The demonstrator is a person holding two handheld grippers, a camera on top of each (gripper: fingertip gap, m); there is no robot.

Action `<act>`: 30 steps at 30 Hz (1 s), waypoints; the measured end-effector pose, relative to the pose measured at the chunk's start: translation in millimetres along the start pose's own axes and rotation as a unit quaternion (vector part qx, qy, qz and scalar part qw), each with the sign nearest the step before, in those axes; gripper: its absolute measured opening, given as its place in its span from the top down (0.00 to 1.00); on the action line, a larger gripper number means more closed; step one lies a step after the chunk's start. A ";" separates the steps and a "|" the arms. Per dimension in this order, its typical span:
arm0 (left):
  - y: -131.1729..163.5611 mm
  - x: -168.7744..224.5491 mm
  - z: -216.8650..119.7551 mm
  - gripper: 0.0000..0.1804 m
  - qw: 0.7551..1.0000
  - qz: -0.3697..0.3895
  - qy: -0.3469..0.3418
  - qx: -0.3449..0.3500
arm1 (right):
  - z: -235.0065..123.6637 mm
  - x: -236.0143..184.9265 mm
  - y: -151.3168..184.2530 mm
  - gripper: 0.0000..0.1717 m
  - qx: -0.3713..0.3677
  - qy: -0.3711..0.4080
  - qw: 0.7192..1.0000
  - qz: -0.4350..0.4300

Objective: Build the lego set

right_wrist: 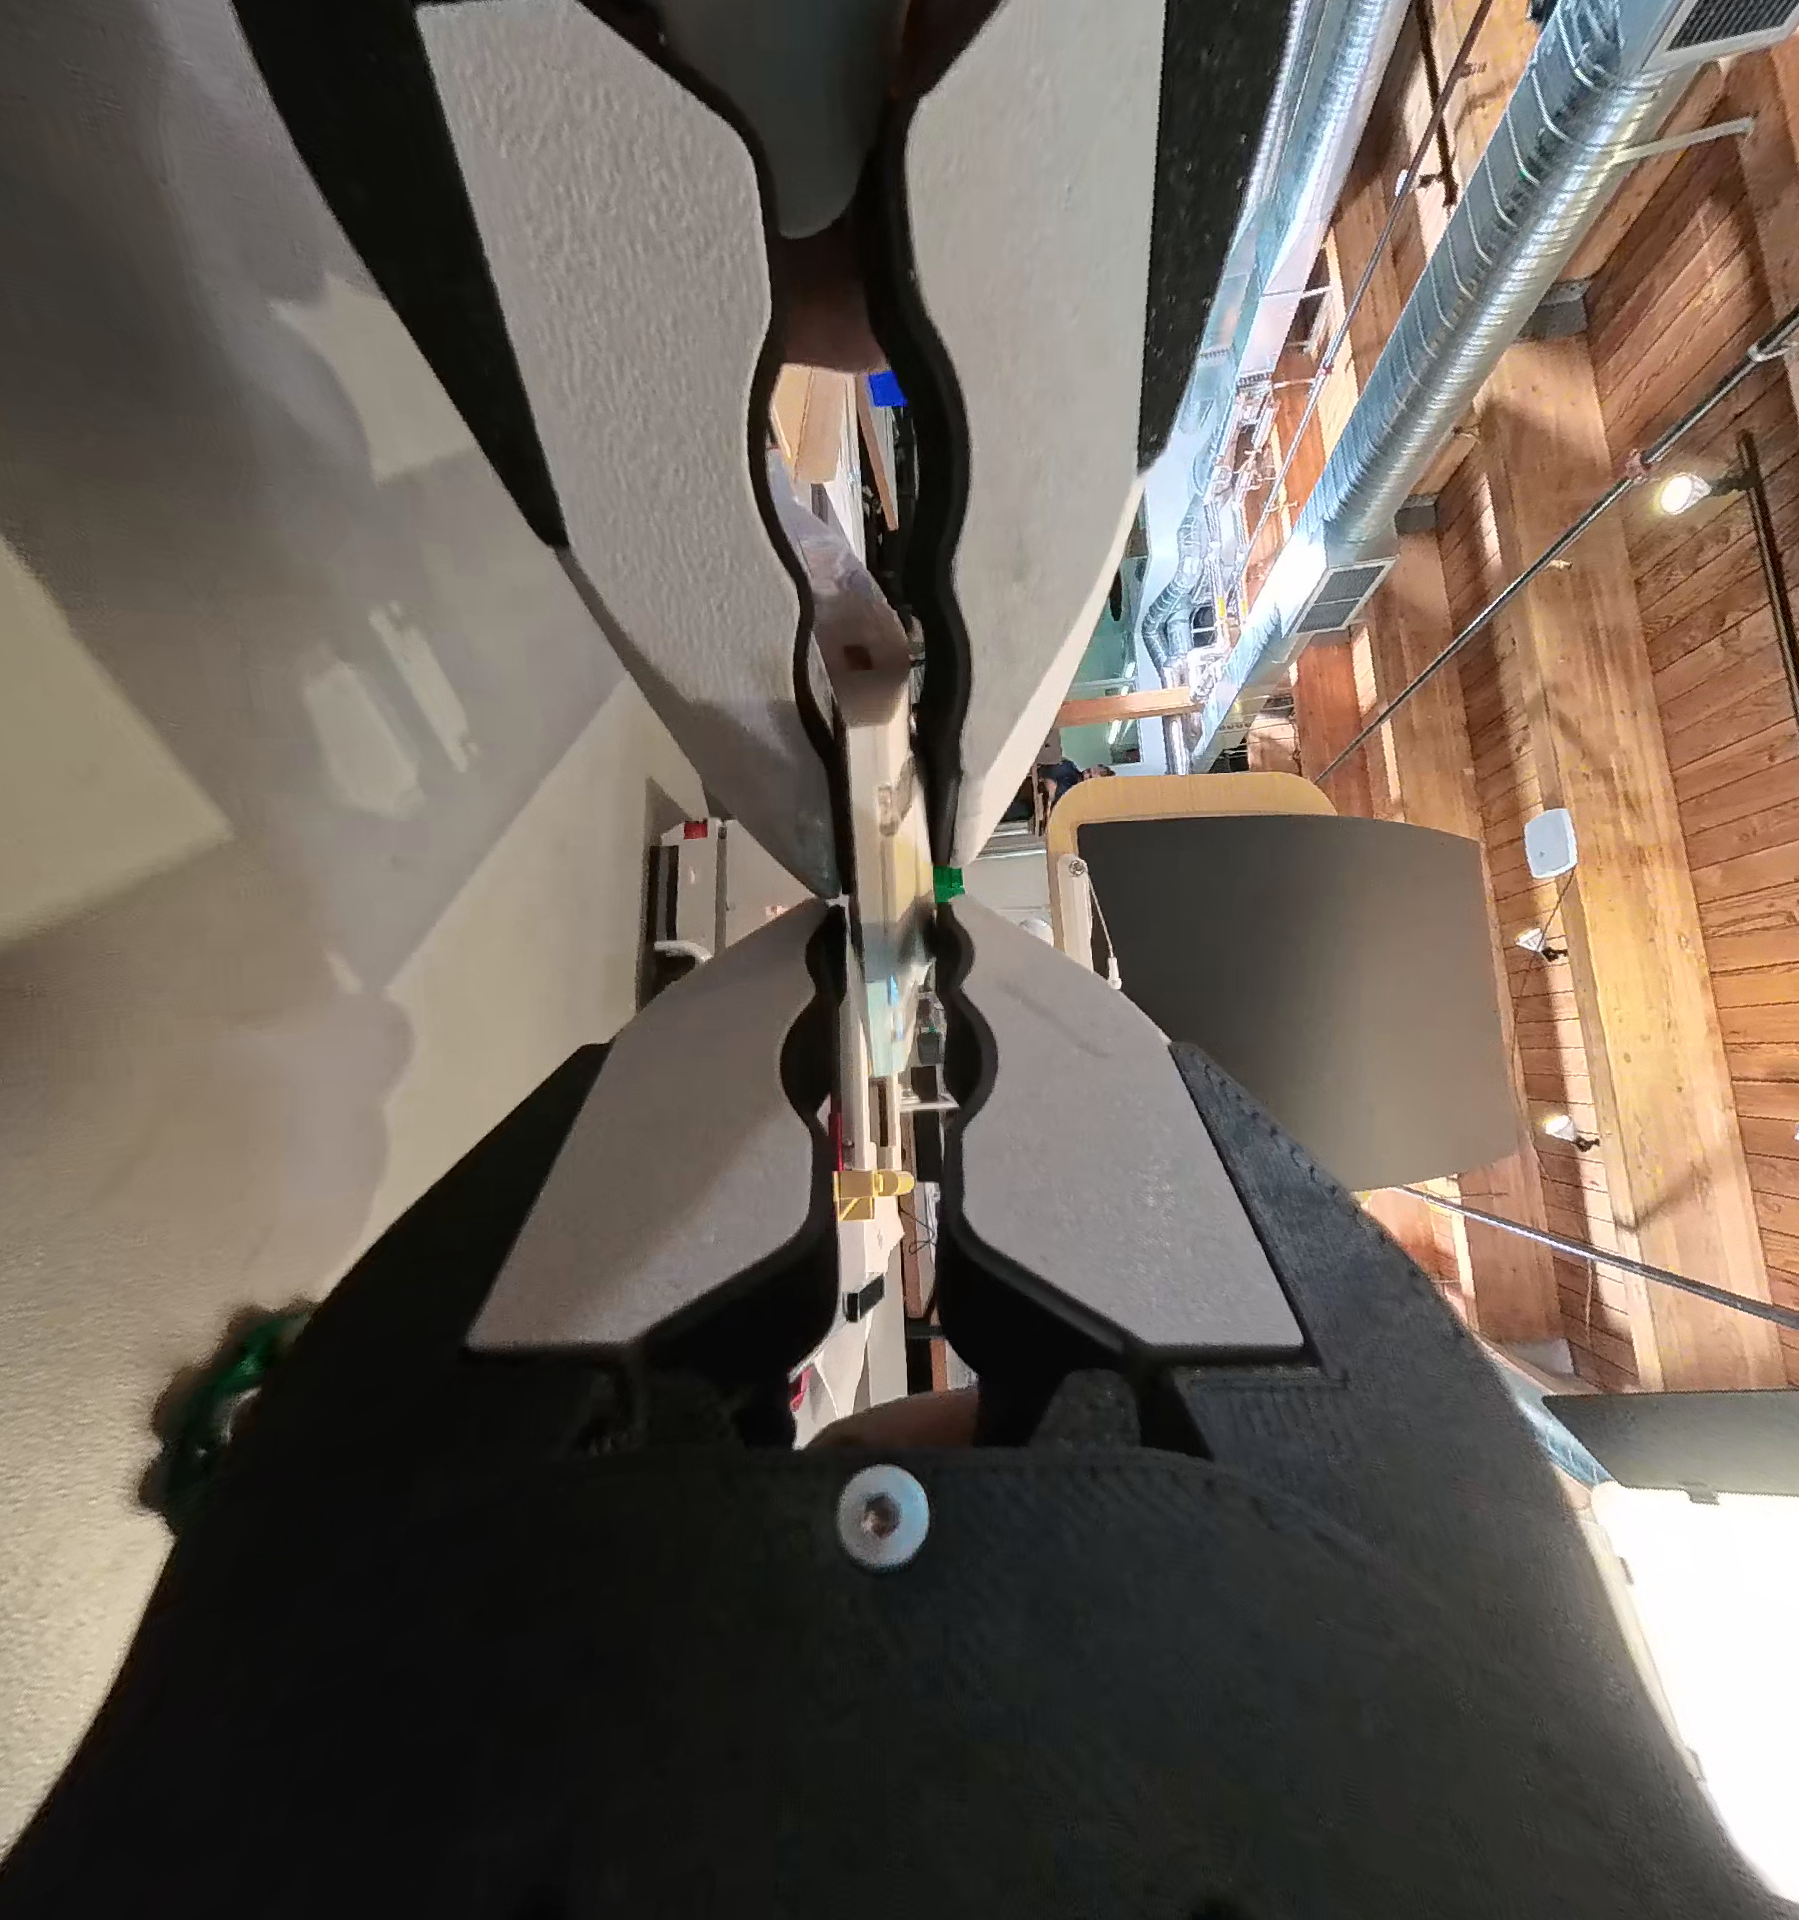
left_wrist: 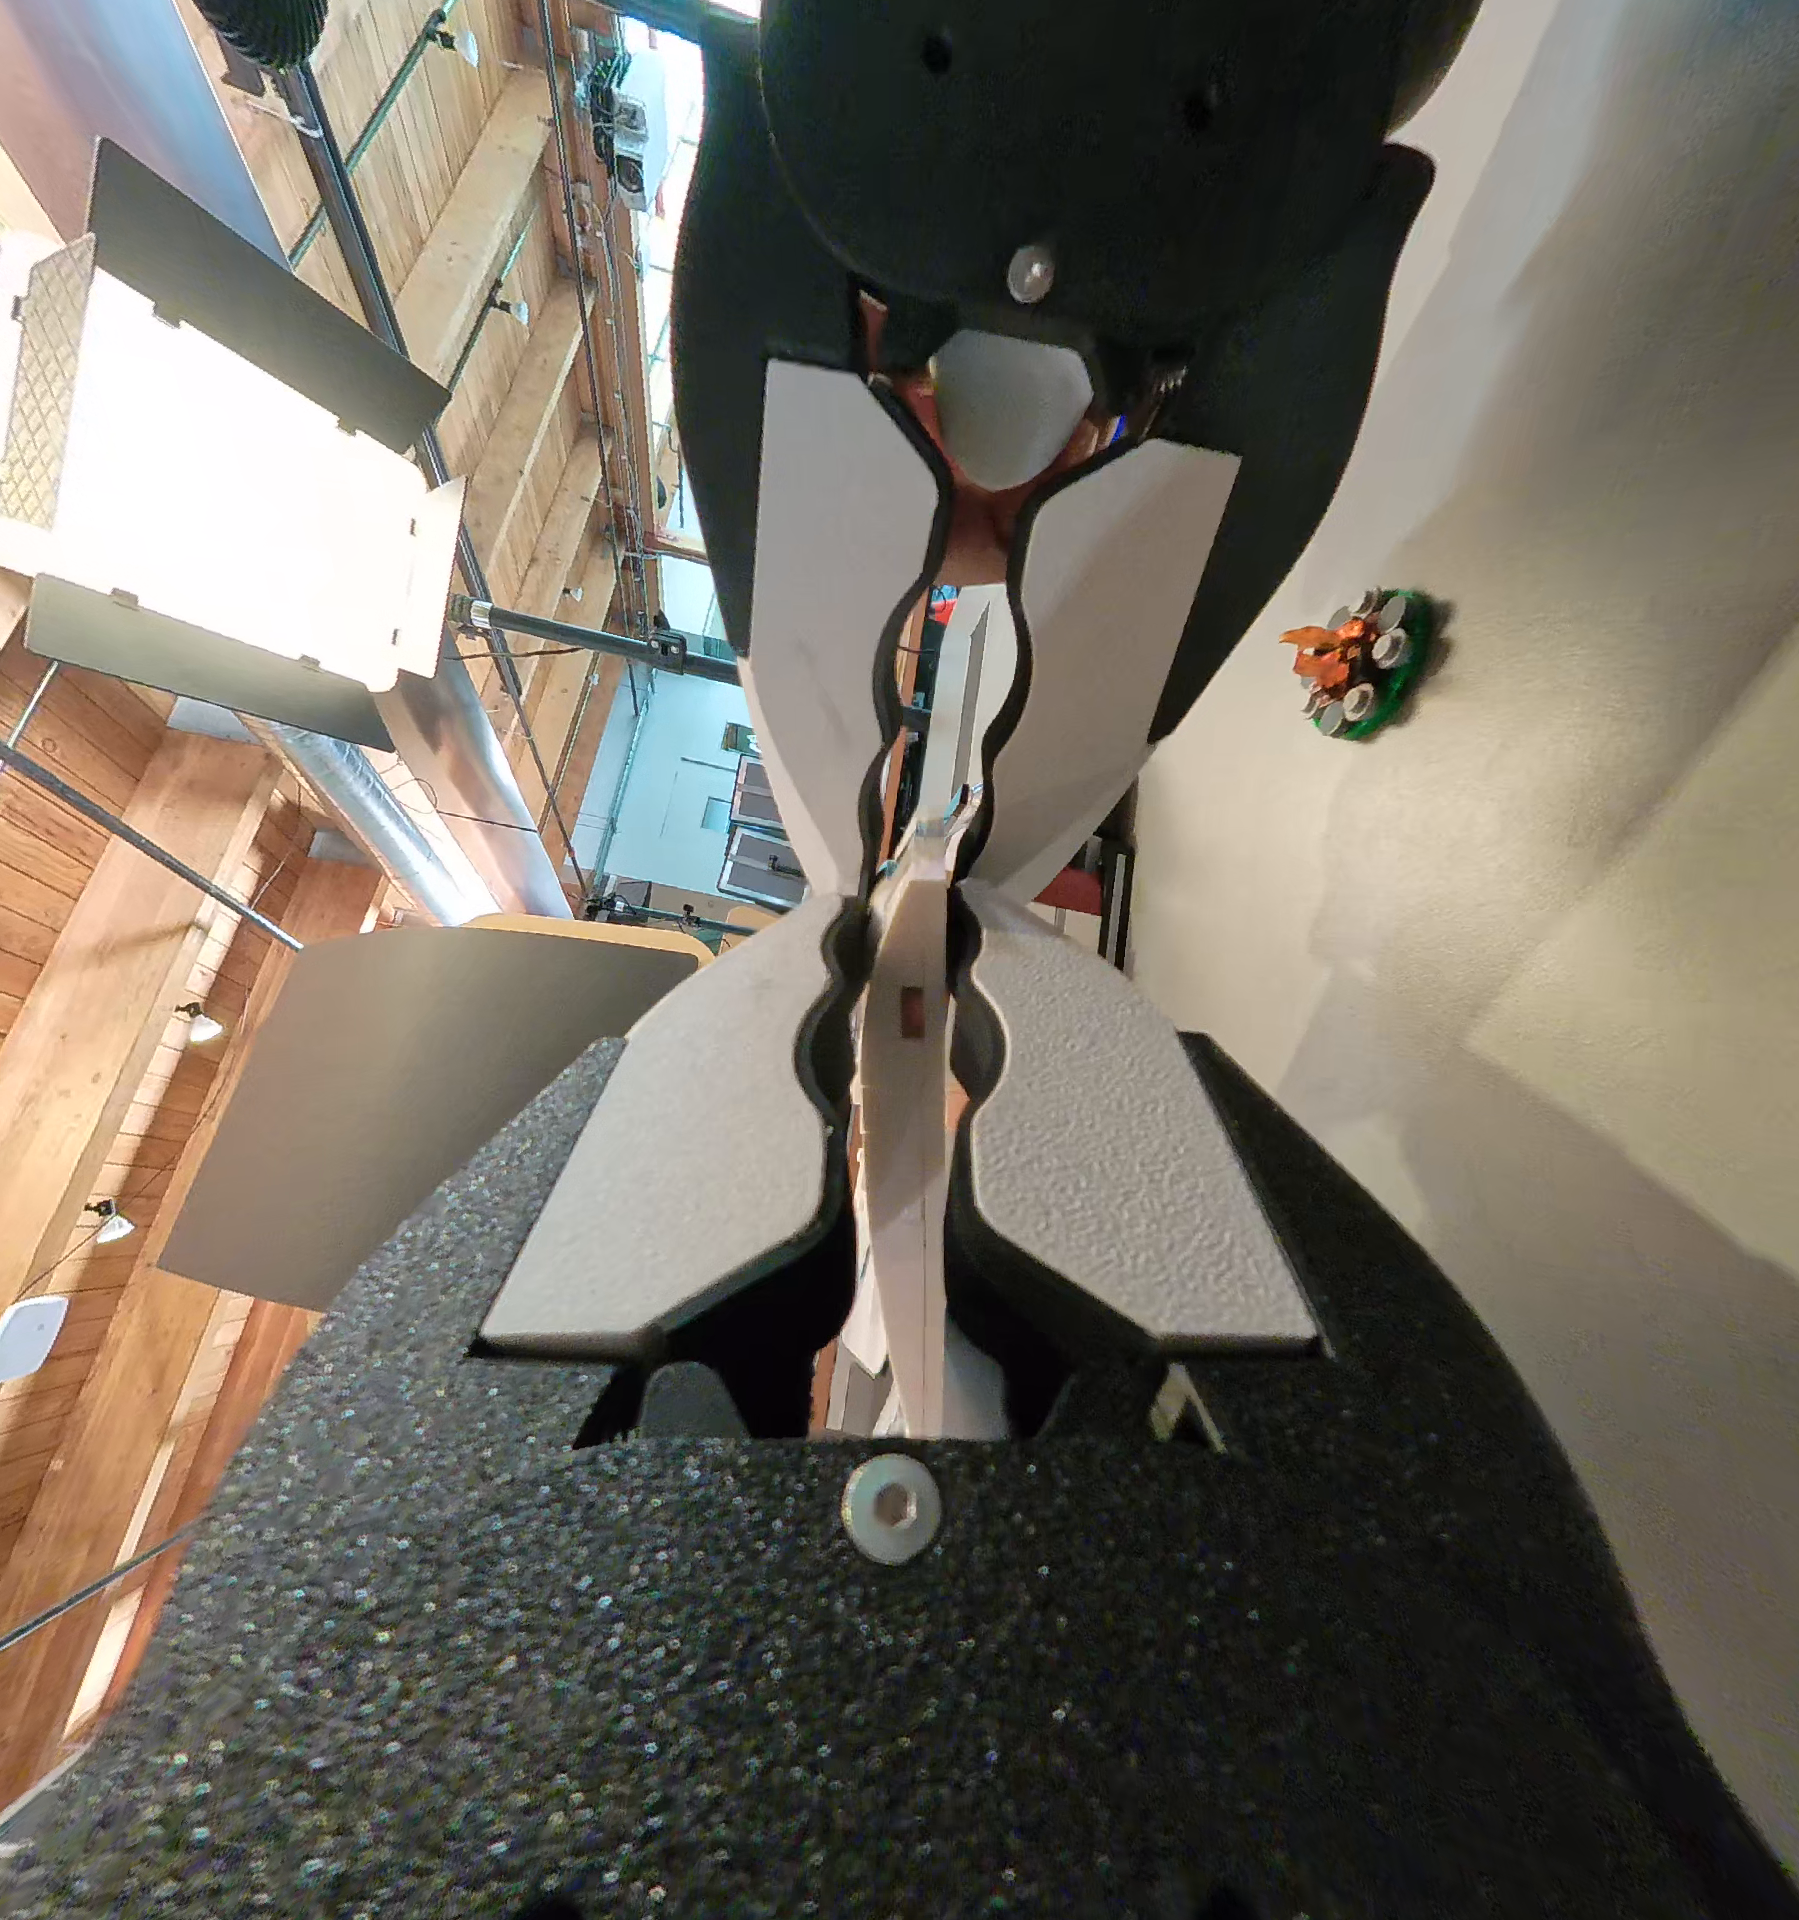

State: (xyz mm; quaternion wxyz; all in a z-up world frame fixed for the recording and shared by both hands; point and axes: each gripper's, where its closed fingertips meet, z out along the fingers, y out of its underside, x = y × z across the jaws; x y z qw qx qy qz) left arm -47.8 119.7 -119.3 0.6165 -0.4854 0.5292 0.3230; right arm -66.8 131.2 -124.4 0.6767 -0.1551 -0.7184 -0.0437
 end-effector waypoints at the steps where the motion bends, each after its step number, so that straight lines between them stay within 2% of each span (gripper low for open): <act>1: 0.2 0.5 -0.2 0.92 1.000 0.001 0.002 0.000 | 0.0 -0.5 -0.1 0.91 0.001 -0.002 1.000 0.000; 14: -2.3 3.4 -1.8 0.92 1.000 -0.001 0.014 0.007 | -0.6 -3.1 -1.4 0.92 0.001 -0.018 1.000 -0.002; 20: 2.8 -1.8 -1.9 0.92 1.000 -0.026 0.005 0.002 | 1.8 0.9 0.2 0.91 0.004 0.002 1.000 0.021; 22: 5.3 -3.7 -3.2 0.92 0.999 -0.039 0.001 0.005 | 0.5 2.4 3.0 0.85 0.012 -0.002 0.999 0.039; 26: 10.6 -8.3 -5.9 0.92 0.998 -0.055 -0.005 0.006 | -2.6 -0.1 8.1 0.82 0.029 -0.029 0.997 0.063; 30: 6.2 -8.5 -7.3 0.92 0.998 -0.066 0.001 0.021 | -2.5 2.9 6.2 0.77 0.042 -0.024 0.995 0.086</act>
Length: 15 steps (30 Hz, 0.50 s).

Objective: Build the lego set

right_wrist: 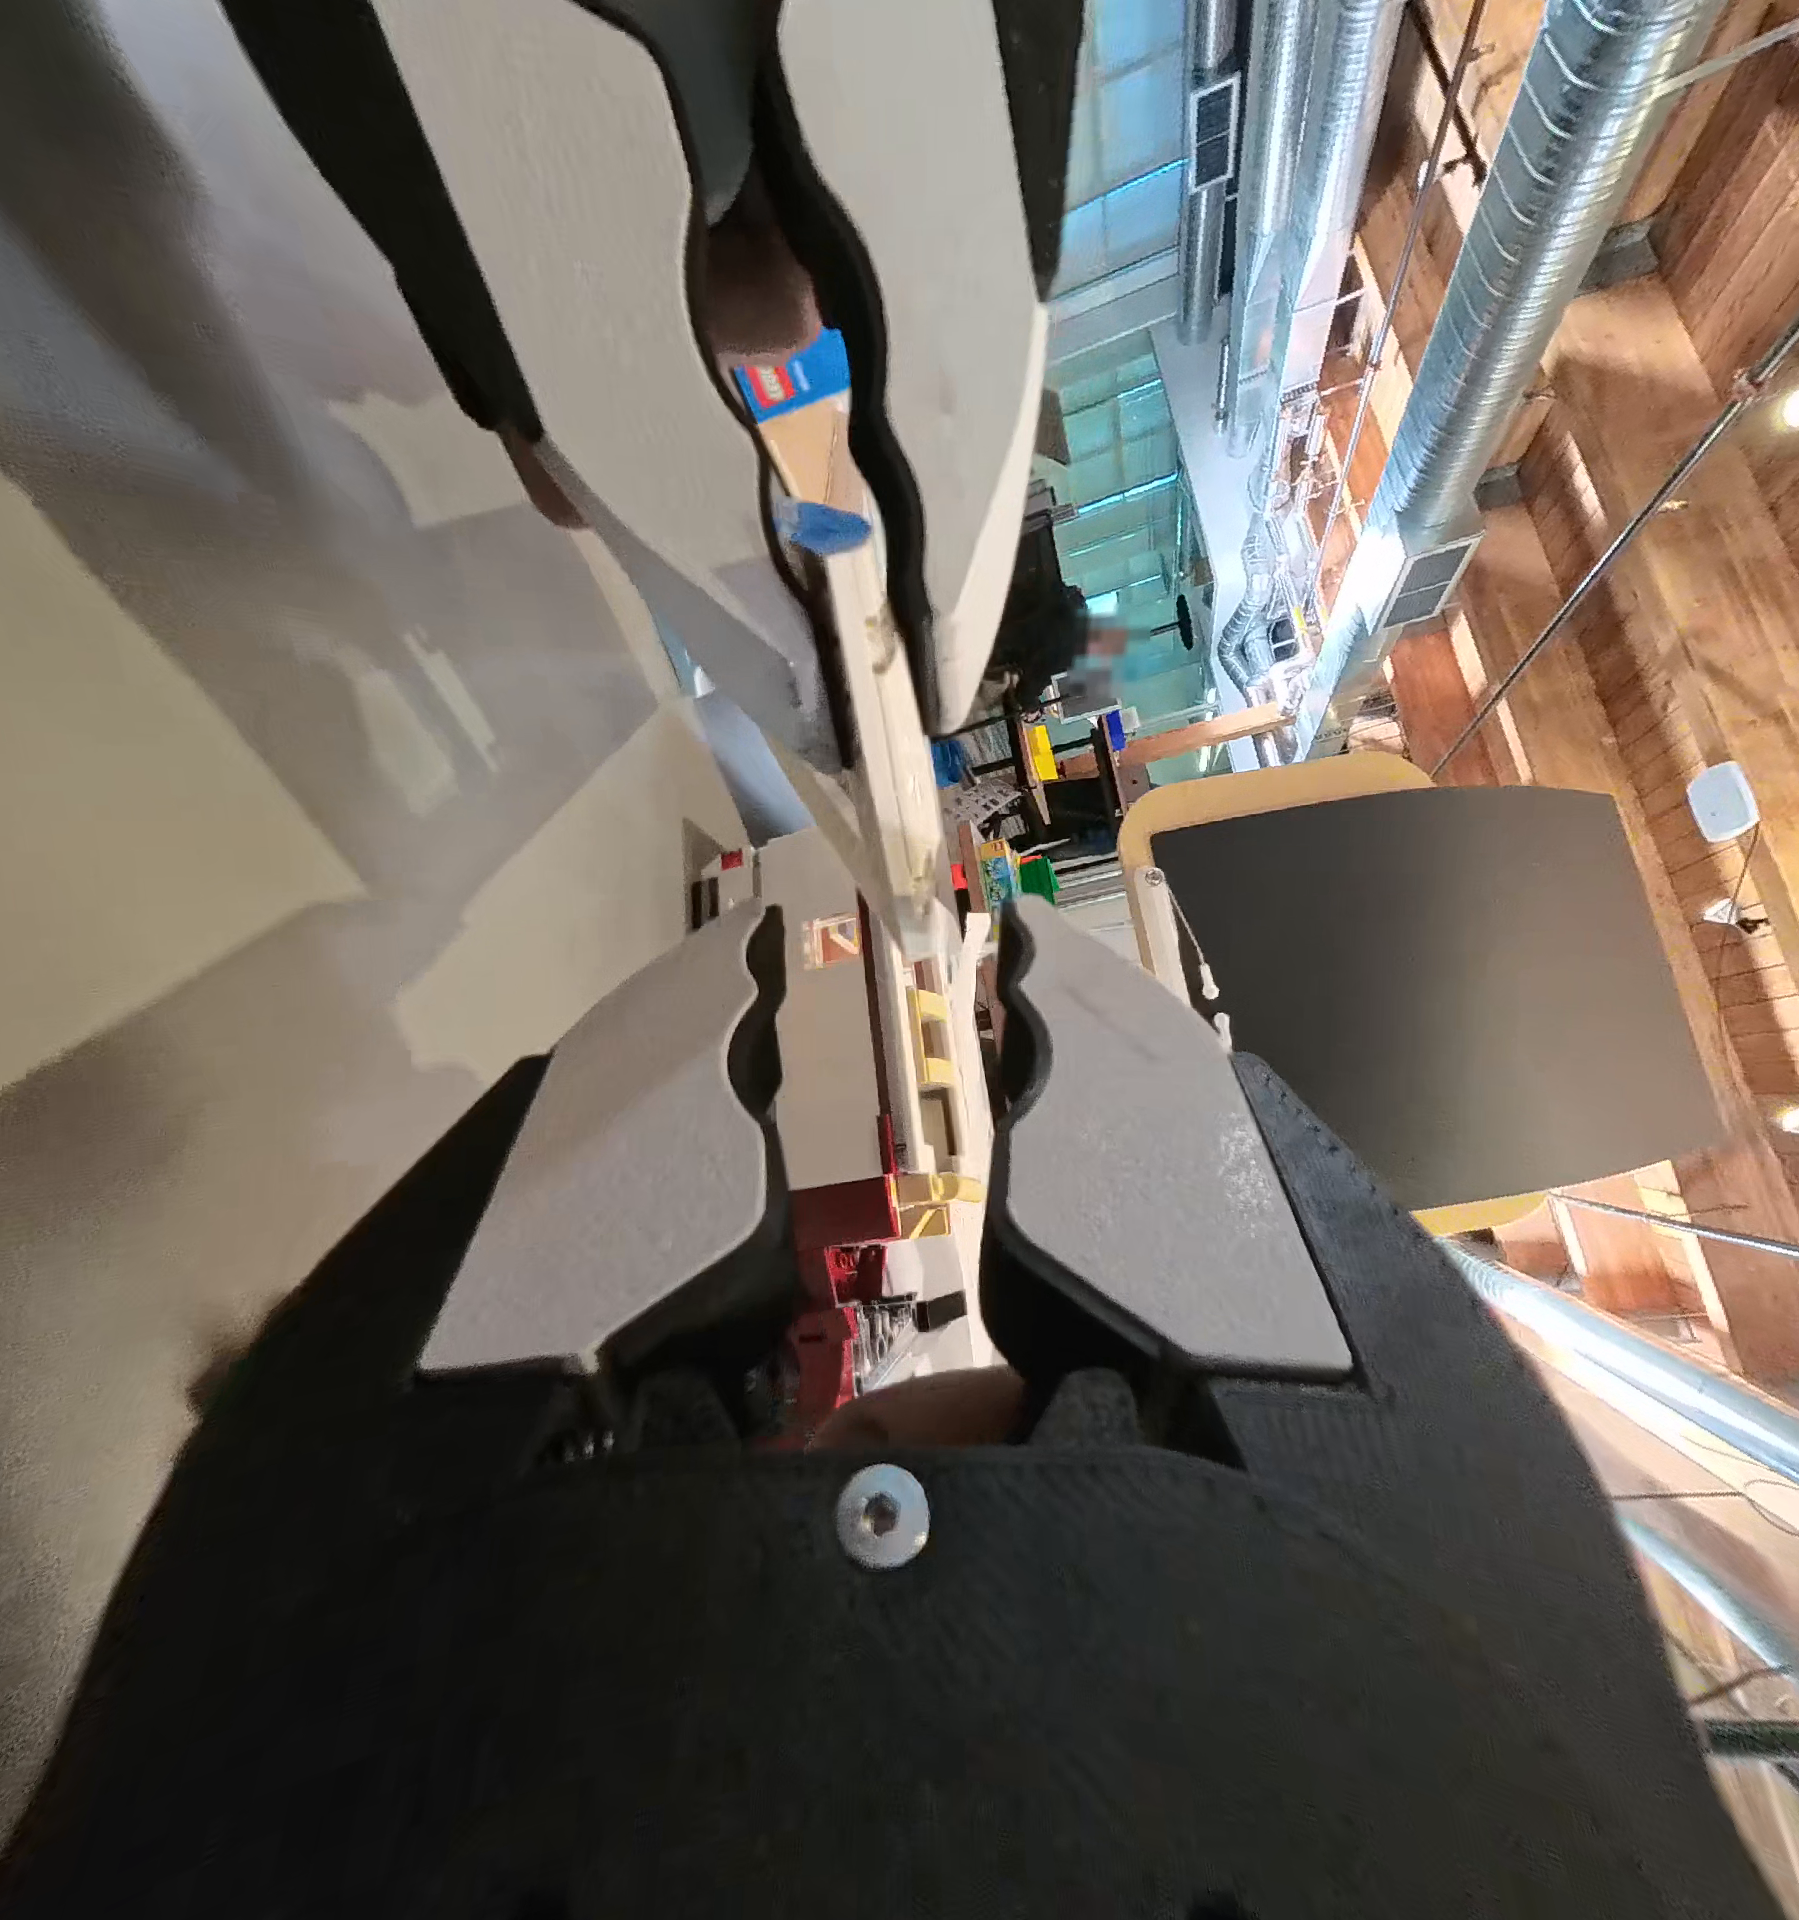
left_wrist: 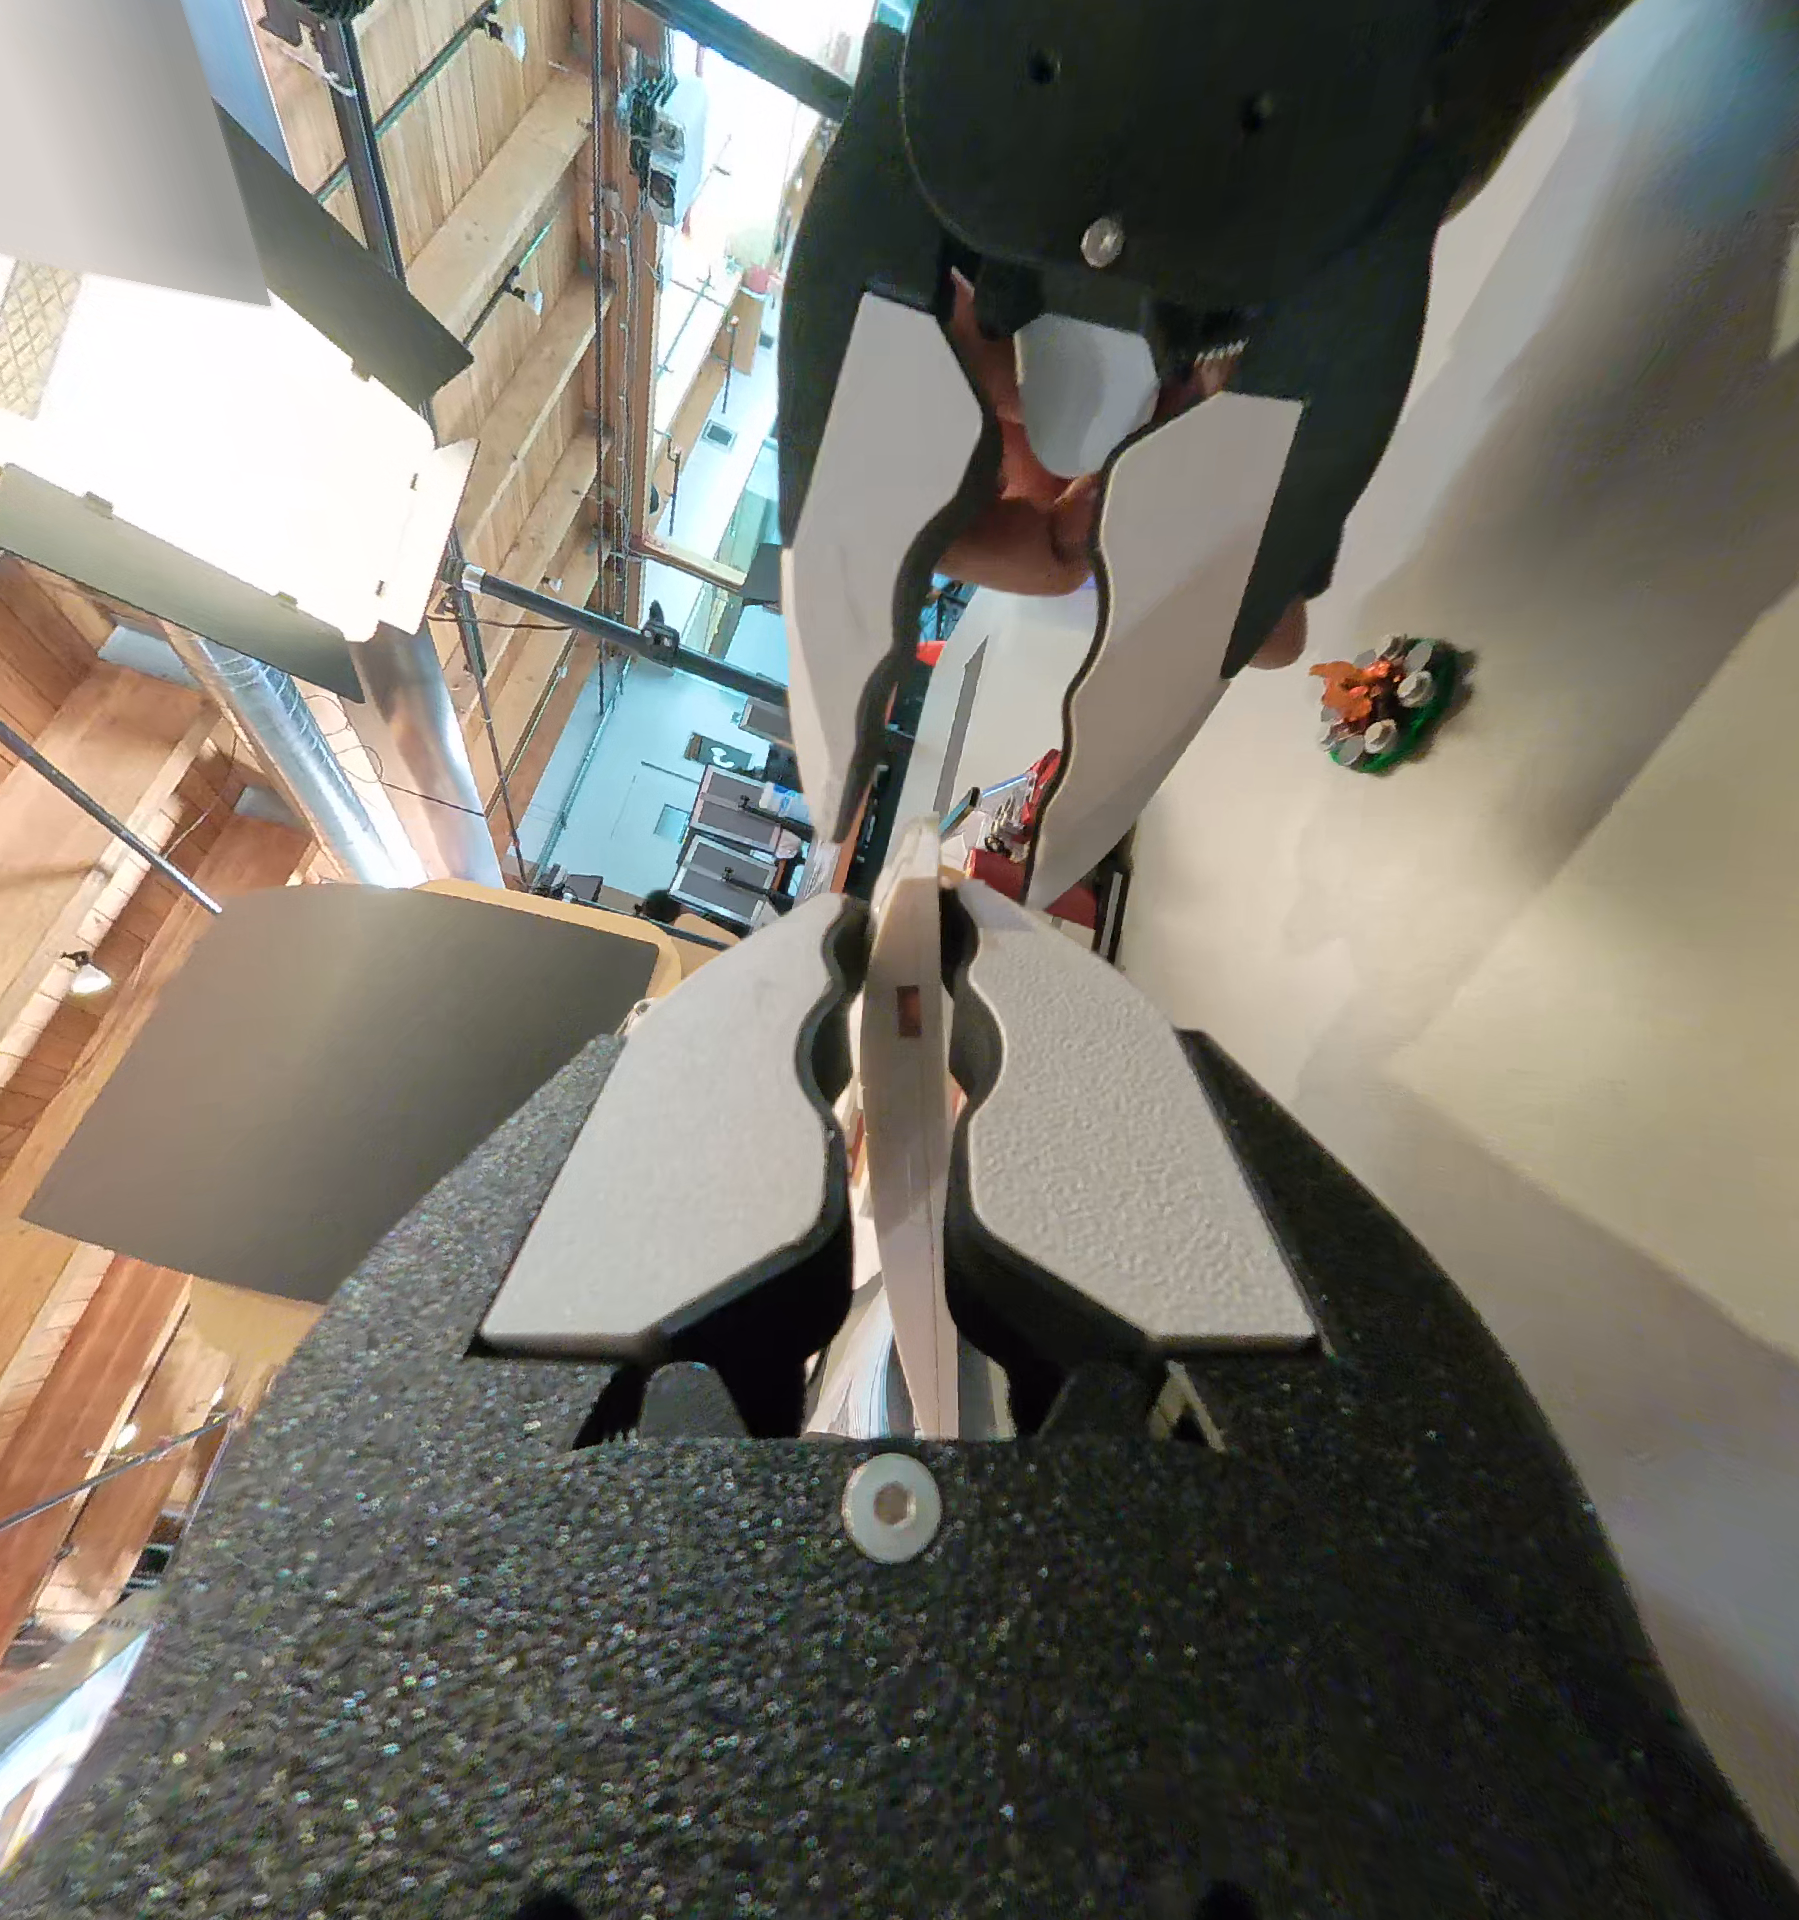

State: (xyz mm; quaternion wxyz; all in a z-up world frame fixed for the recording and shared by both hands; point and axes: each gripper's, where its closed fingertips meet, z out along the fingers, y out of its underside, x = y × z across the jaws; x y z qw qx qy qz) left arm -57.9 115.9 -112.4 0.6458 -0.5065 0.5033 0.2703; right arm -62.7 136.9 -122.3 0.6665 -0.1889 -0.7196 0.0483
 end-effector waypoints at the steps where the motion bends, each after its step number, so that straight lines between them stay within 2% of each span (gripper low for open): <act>1: -1.4 1.3 -0.1 0.92 1.000 0.002 0.003 0.003 | -0.7 0.1 -2.4 0.77 0.006 0.001 1.000 -0.001; 6: -9.8 9.6 -0.3 0.92 0.999 0.015 0.021 0.019 | -2.5 -7.7 -14.9 0.78 0.032 -0.008 0.999 -0.018; 11: -17.3 17.1 -1.5 0.92 0.998 0.026 0.038 0.036 | -3.6 -13.0 -18.9 0.92 0.037 -0.009 0.998 -0.043; 15: -17.8 18.1 -1.5 0.92 0.998 0.026 0.040 0.037 | -3.4 -13.8 -18.9 0.92 0.029 -0.005 0.998 -0.060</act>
